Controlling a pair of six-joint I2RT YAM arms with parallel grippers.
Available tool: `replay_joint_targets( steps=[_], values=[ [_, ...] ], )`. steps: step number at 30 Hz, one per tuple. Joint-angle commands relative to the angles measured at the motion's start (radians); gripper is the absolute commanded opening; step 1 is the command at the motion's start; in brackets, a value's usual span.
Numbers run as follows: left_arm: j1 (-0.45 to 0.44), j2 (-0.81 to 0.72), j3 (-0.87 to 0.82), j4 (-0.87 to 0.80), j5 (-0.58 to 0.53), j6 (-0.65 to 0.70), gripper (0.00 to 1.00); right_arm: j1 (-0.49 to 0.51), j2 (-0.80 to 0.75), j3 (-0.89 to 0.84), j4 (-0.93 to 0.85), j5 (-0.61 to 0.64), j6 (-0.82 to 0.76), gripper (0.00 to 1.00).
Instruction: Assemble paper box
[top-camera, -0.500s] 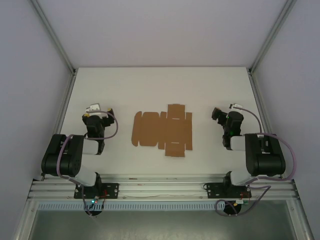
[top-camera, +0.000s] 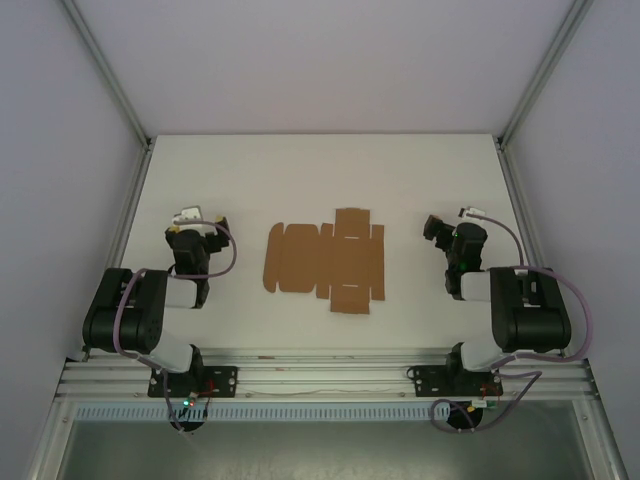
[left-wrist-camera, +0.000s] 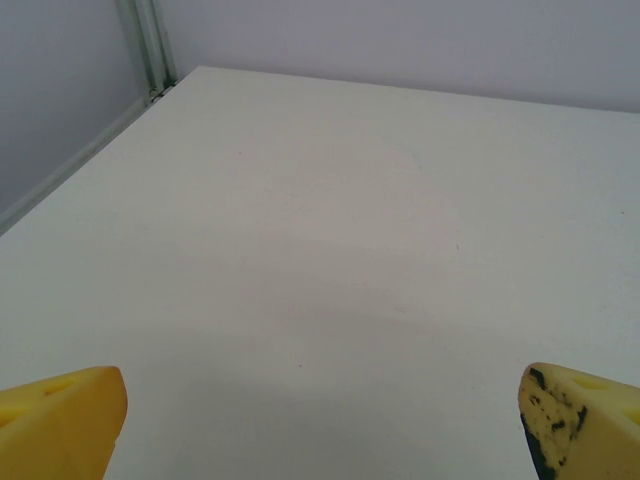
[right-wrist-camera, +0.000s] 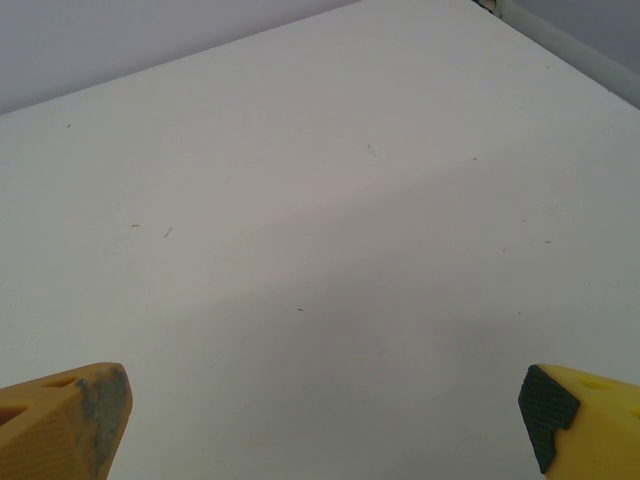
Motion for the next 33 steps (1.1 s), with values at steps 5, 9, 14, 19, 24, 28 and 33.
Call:
replay_joint_targets(
  steps=[5,9,14,19,24,28,33],
  values=[
    [-0.007,-0.004,0.020,-0.014,0.027,0.025,1.00,-0.001,-0.009,0.016,0.010,0.026,-0.001,1.00],
    [-0.004,-0.004,0.022,-0.018,0.033,0.024,1.00,-0.002,-0.010,0.016,0.009,0.027,0.002,1.00],
    [-0.004,-0.005,0.021,-0.018,0.033,0.024,1.00,-0.002,-0.008,0.015,0.009,0.027,0.000,1.00],
    [-0.004,-0.006,0.021,-0.018,0.033,0.024,1.00,-0.002,-0.009,0.016,0.009,0.027,0.000,1.00],
    [-0.004,-0.029,0.039,-0.065,0.013,0.014,1.00,-0.002,-0.028,0.042,-0.042,0.025,-0.001,1.00],
    [-0.005,-0.128,0.119,-0.287,-0.017,0.001,1.00,0.000,-0.129,0.146,-0.292,0.058,0.007,1.00],
    [-0.008,-0.235,0.227,-0.550,0.040,-0.112,1.00,0.010,-0.225,0.202,-0.333,0.059,0.086,1.00]
  ],
)
